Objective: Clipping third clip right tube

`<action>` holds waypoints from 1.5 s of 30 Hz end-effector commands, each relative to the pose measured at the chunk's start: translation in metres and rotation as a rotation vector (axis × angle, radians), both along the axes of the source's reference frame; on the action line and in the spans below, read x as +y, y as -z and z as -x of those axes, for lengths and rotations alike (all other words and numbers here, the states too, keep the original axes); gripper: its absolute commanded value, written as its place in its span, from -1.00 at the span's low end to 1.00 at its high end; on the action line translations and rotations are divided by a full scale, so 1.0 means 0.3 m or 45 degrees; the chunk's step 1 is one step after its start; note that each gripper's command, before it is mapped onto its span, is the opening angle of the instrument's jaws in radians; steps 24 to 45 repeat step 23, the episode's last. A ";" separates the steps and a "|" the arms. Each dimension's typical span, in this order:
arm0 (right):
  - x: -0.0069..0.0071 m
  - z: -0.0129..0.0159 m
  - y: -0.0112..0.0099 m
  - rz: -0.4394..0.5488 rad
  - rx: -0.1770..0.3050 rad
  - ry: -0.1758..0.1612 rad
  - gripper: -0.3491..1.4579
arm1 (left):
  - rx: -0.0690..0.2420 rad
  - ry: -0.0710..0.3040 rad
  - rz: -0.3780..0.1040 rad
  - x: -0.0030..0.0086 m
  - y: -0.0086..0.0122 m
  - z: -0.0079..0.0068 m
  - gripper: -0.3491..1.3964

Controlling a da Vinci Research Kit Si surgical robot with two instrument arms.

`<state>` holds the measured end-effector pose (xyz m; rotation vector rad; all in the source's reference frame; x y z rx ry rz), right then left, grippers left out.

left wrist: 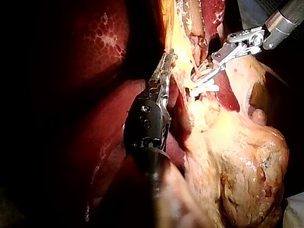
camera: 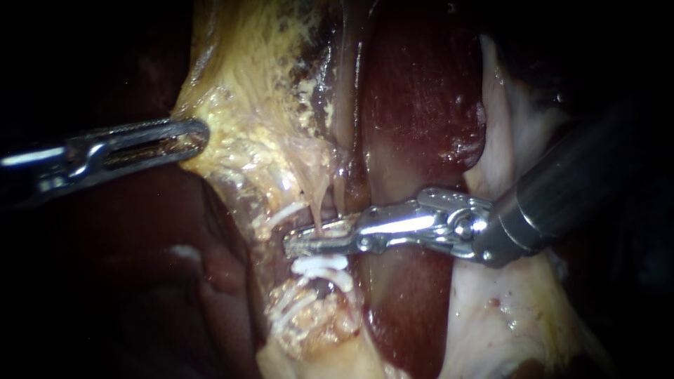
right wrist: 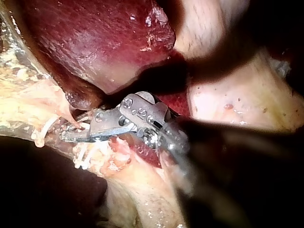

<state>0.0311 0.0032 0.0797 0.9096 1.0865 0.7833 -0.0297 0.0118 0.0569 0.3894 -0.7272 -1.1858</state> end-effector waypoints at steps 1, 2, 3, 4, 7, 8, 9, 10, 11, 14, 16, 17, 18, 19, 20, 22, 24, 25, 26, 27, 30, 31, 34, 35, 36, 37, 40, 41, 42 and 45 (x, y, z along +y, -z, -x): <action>0.0003 -0.0002 0.0003 -0.013 -0.002 -0.003 -1.00 | 0.000 0.000 0.000 0.0000 0.0000 0.0000 -1.00; 0.0006 -0.0002 0.0003 -0.013 -0.006 -0.002 -1.00 | 0.000 0.000 0.000 0.0000 0.0000 0.0000 -1.00; 0.0008 -0.0002 0.0004 -0.021 -0.008 -0.004 -1.00 | 0.000 0.000 0.000 0.0000 0.0000 0.0000 -1.00; 0.0009 -0.0002 0.0004 -0.029 -0.006 -0.008 -1.00 | 0.000 0.000 0.000 0.0000 0.0000 0.0000 -1.00; 0.0010 -0.0002 0.0004 -0.029 -0.007 -0.008 -1.00 | 0.000 0.000 0.000 0.0000 0.0000 0.0000 -1.00; 0.0011 -0.0002 0.0003 -0.029 -0.007 -0.008 -1.00 | 0.000 0.000 0.000 0.0000 0.0000 0.0000 -1.00; 0.0011 -0.0002 0.0002 -0.036 -0.009 -0.010 -1.00 | 0.000 0.000 0.000 0.0000 0.0000 0.0000 -1.00; 0.0012 -0.0002 0.0001 -0.036 -0.009 -0.010 -1.00 | 0.000 0.000 0.000 0.0000 0.0000 0.0000 -1.00; 0.0012 -0.0002 0.0000 -0.036 -0.009 -0.010 -1.00 | 0.000 0.000 0.000 0.0000 0.0000 0.0000 -1.00; 0.0011 -0.0001 -0.0001 -0.043 -0.010 -0.012 -1.00 | 0.000 0.000 0.000 0.0000 0.0000 0.0000 -1.00; 0.0012 -0.0001 -0.0002 -0.043 -0.010 -0.012 -1.00 | 0.000 0.000 0.000 0.0000 0.0000 0.0000 -1.00; 0.0012 -0.0001 -0.0002 -0.043 -0.010 -0.012 -1.00 | 0.000 0.000 0.000 0.0000 0.0000 0.0000 -1.00; 0.0012 -0.0001 -0.0002 -0.043 -0.010 -0.012 -1.00 | 0.000 0.000 0.000 0.0000 0.0000 0.0000 -1.00; 0.0012 -0.0001 -0.0003 -0.043 -0.011 -0.012 -1.00 | 0.000 0.000 0.000 0.0000 0.0000 0.0000 -1.00; 0.0013 -0.0001 -0.0004 -0.043 -0.011 -0.012 -1.00 | 0.000 0.000 0.000 0.0000 0.0000 0.0000 -1.00; 0.0014 0.0000 -0.0006 -0.043 -0.011 -0.012 -1.00 | 0.000 0.000 0.000 0.0000 0.0000 0.0000 -1.00; 0.0014 0.0000 -0.0007 -0.042 -0.011 -0.012 -1.00 | 0.000 0.000 0.000 0.0001 -0.0001 0.0000 -1.00; 0.0014 0.0000 -0.0007 -0.042 -0.011 -0.012 -1.00 | 0.000 0.000 0.000 0.0001 -0.0001 0.0000 -1.00; 0.0014 0.0000 -0.0007 -0.042 -0.011 -0.012 -1.00 | 0.000 0.000 0.000 0.0001 -0.0001 0.0000 -1.00; 0.0014 0.0000 -0.0007 -0.042 -0.011 -0.012 -1.00 | 0.000 0.000 0.000 0.0001 -0.0001 0.0000 -1.00; 0.0014 0.0000 -0.0007 -0.042 -0.011 -0.012 -1.00 | 0.000 0.000 0.000 0.0001 -0.0001 0.0000 -1.00; 0.0014 0.0000 -0.0007 -0.042 -0.011 -0.012 -1.00 | 0.000 0.000 0.000 0.0001 -0.0001 0.0000 -1.00; 0.0014 0.0000 -0.0007 -0.042 -0.011 -0.012 -1.00 | 0.000 0.000 0.000 0.0001 -0.0001 0.0000 -1.00; 0.0014 0.0000 -0.0007 -0.042 -0.011 -0.012 -1.00 | 0.000 0.000 0.000 0.0001 -0.0001 0.0000 -1.00; 0.0014 0.0000 -0.0007 -0.042 -0.011 -0.012 -1.00 | 0.000 0.000 0.000 0.0001 -0.0001 0.0000 -1.00; 0.0014 0.0000 -0.0007 -0.042 -0.011 -0.012 -1.00 | 0.000 0.000 0.000 0.0001 -0.0001 0.0000 -1.00; 0.0014 0.0000 -0.0007 -0.042 -0.011 -0.012 -1.00 | 0.000 0.000 0.000 0.0001 -0.0001 0.0000 -1.00; 0.0014 0.0000 -0.0007 -0.042 -0.011 -0.012 -1.00 | 0.000 0.000 0.000 0.0001 -0.0001 0.0000 -1.00; 0.0014 0.0000 -0.0007 -0.042 -0.011 -0.012 -1.00 | 0.000 0.000 0.000 0.0001 -0.0001 0.0000 -1.00; 0.0014 0.0000 -0.0007 -0.042 -0.011 -0.012 -1.00 | 0.000 0.000 0.000 0.0001 -0.0001 0.0000 -1.00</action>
